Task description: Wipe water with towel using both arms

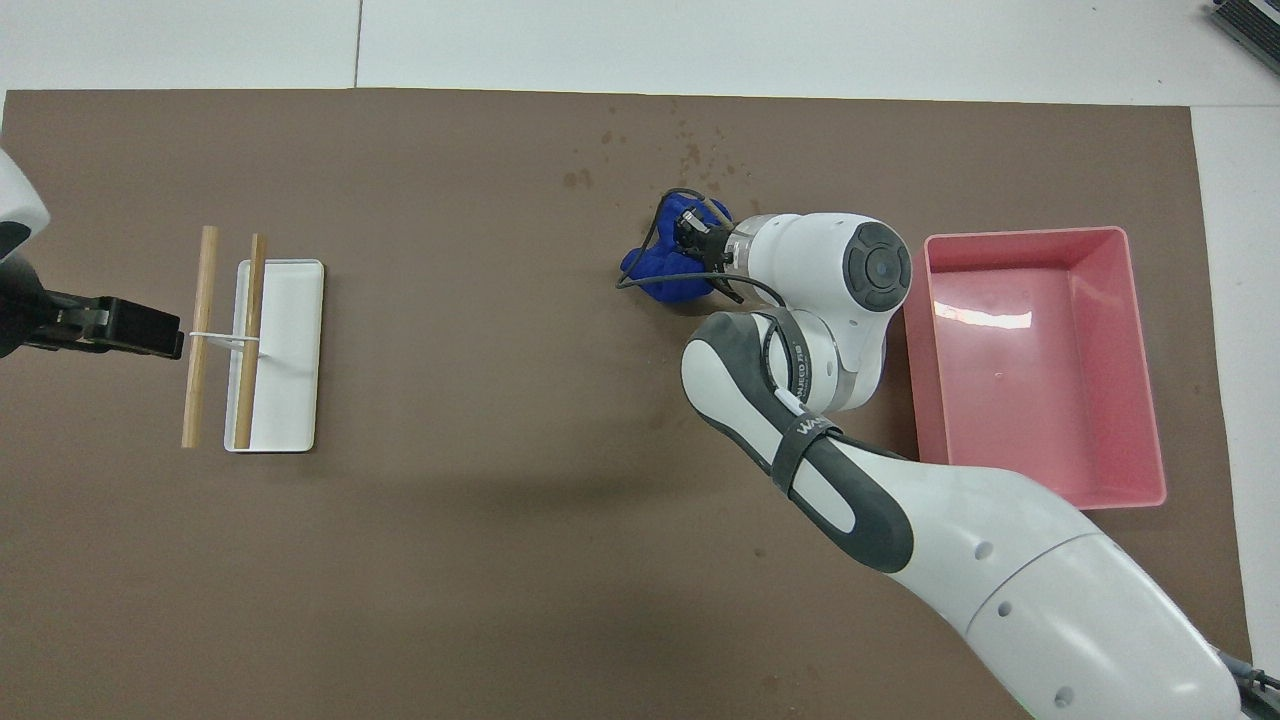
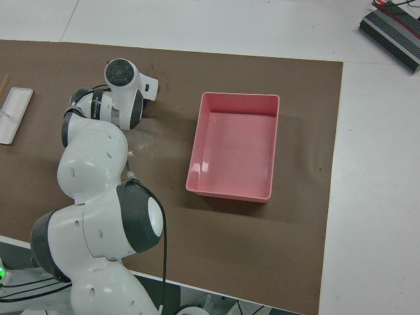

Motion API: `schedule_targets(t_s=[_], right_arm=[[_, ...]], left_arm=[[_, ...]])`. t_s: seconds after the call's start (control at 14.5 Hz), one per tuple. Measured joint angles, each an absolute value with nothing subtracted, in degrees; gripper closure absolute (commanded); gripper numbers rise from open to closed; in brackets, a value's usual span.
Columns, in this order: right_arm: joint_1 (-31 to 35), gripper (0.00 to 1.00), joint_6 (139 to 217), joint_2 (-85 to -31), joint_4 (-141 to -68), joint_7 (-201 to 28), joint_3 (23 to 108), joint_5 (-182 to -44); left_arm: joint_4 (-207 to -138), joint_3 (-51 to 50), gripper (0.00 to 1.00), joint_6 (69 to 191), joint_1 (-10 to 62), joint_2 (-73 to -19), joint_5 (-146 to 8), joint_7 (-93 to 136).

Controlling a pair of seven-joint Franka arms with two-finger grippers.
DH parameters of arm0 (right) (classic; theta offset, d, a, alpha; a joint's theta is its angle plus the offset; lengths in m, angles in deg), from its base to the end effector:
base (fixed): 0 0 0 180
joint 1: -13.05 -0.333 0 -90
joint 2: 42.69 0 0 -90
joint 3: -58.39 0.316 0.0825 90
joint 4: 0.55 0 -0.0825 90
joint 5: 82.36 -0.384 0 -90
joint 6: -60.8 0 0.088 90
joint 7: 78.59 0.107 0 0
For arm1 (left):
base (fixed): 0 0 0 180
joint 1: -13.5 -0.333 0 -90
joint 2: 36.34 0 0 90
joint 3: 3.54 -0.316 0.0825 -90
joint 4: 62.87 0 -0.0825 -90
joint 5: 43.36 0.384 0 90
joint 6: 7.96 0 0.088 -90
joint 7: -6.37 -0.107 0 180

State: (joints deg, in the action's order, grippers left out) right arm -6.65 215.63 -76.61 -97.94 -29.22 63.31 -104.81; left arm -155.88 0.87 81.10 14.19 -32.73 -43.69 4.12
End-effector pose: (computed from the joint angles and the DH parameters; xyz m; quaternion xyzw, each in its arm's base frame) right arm 0.6537 0.2759 0.2934 -0.8978 0.3682 -0.0747 0.2298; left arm 0.5307 -0.0494 0.6325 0.9979 -0.0641 -0.0031 0.0004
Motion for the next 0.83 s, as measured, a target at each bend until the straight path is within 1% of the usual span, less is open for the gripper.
schedule_targets(t_s=[0.21, 0.55, 0.69, 0.83], right_arm=[[-6.8, 1.0, 213.3, -74.0, -101.6, -29.2, 63.3, -104.8], [-6.5, 1.0, 202.2, -70.3, -104.0, -29.1, 63.2, -104.8], [-6.4, 1.0, 200.9, -68.2, -106.8, -29.0, 63.2, -104.8], [-6.4, 1.0, 200.6, -65.1, -111.3, -29.0, 63.3, -104.8]], left_arm=[[-155.1, 0.3, 0.0, 80.1, 14.2, -32.7, -44.9, 4.0], [-155.3, 0.3, 0.0, 79.4, 14.5, -32.7, -45.0, 4.0], [-155.3, 0.3, 0.0, 79.3, 14.5, -32.7, -45.0, 4.0], [-155.3, 0.3, 0.0, 79.3, 14.5, -32.7, -45.0, 4.0]])
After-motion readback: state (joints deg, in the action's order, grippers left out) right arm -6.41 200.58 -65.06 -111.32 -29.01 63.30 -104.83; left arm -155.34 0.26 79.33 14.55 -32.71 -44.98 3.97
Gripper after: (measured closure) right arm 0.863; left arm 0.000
